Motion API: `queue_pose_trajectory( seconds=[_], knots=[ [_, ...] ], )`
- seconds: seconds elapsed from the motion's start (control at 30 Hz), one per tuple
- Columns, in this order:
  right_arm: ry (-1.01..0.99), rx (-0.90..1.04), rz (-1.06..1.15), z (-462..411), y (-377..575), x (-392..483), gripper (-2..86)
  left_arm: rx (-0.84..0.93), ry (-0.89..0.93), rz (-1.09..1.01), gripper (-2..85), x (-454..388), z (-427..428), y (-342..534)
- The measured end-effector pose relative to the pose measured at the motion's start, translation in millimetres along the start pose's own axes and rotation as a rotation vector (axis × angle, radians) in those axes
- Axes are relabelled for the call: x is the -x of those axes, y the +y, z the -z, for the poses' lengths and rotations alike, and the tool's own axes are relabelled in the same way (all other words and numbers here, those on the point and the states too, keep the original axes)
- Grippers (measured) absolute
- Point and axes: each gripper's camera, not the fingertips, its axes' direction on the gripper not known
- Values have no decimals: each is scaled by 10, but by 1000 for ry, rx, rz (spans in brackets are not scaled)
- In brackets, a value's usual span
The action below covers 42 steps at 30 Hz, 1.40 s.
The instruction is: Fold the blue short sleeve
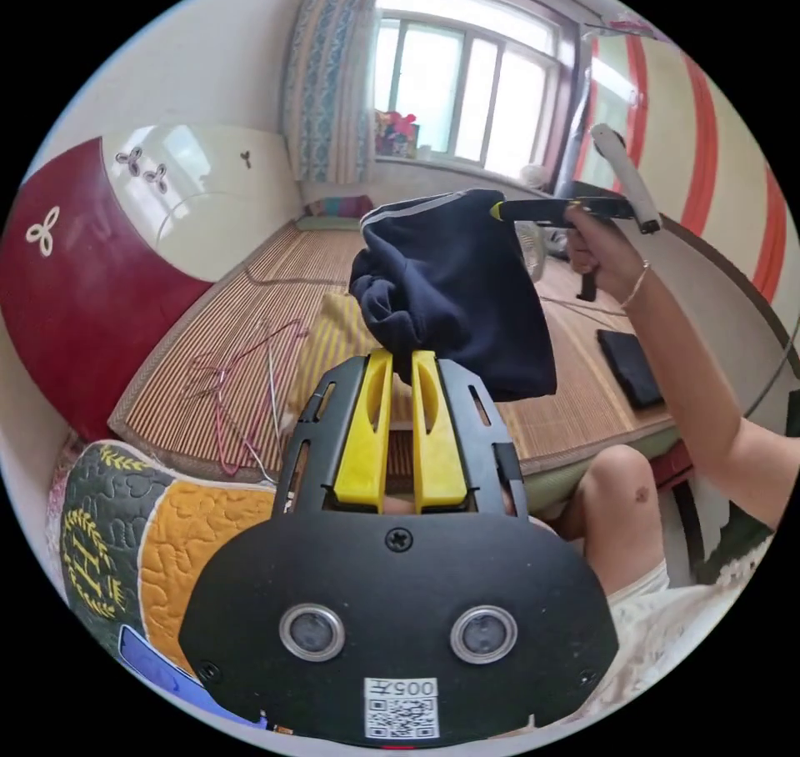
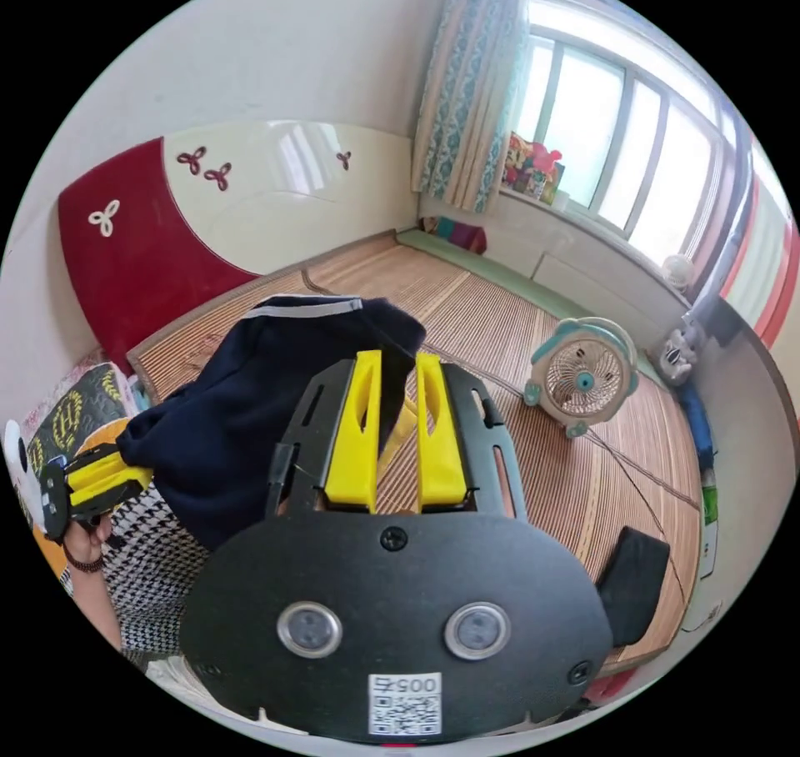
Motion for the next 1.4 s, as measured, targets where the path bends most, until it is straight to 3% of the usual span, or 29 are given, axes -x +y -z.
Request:
queue_pose_trajectory(
  seconds=[0.1,0.17,0.37,0.5,0.73,0.9,1.0,1.17,1.4],
  knots=[
    [-97,65,-61,-251,294,-70,78,63,-142,72,56,74,-517,233],
    [-211,42,-47,-134,745,-42,77,27,-126,92,58,85,-553,378],
    [-303,-33,-27,391,1666,272,64,-38,-29,191,67,238,-320,538],
    [-294,-34,24,517,1935,748,55,-53,-80,197,54,193,-64,650],
    [-297,234,40,222,2672,1300,70,-75,-64,213,55,116,450,1060],
    [-275,131,35,1072,3252,1110,73,-62,-34,134,53,-170,610,1308],
    [-166,59,-18,1743,3697,757,69,-49,48,57,53,-483,594,1366],
    [188,9,-162,3192,4711,92,55,-75,224,-108,54,-1186,631,1304],
    [683,32,-345,5222,5778,74,63,-85,506,-407,54,-2240,846,1294]
  ],
)
